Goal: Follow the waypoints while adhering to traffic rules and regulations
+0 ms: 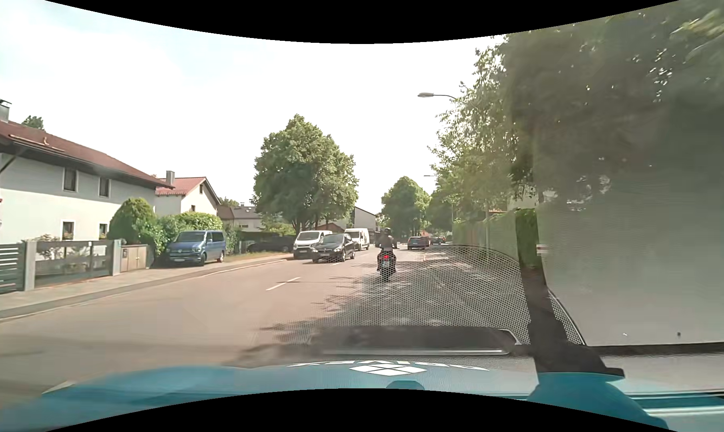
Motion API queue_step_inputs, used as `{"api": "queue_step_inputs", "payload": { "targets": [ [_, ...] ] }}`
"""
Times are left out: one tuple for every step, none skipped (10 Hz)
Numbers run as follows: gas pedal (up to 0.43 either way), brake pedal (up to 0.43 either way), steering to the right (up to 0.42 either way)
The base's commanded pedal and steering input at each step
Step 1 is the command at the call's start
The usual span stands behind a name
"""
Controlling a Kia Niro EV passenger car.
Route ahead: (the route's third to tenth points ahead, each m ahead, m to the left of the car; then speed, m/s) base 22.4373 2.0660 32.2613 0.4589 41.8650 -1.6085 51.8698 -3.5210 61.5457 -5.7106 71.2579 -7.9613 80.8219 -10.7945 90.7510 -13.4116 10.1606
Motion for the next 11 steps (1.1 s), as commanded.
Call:
{"api": "queue_step_inputs", "payload": {
  "targets": [
    [0.0, 0.0, 0.018],
    [0.0, 0.0, 0.018],
    [0.0, 0.0, 0.018],
    [0.0, 0.0, 0.018],
    [0.0, 0.0, 0.018],
    [0.0, 0.0, 0.02],
    [0.0, 0.0, 0.019],
    [0.0, 0.0, 0.02],
    [0.0, 0.0, 0.021],
    [0.0, 0.0, 0.02],
    [0.0, 0.0, 0.021]
  ]
}}
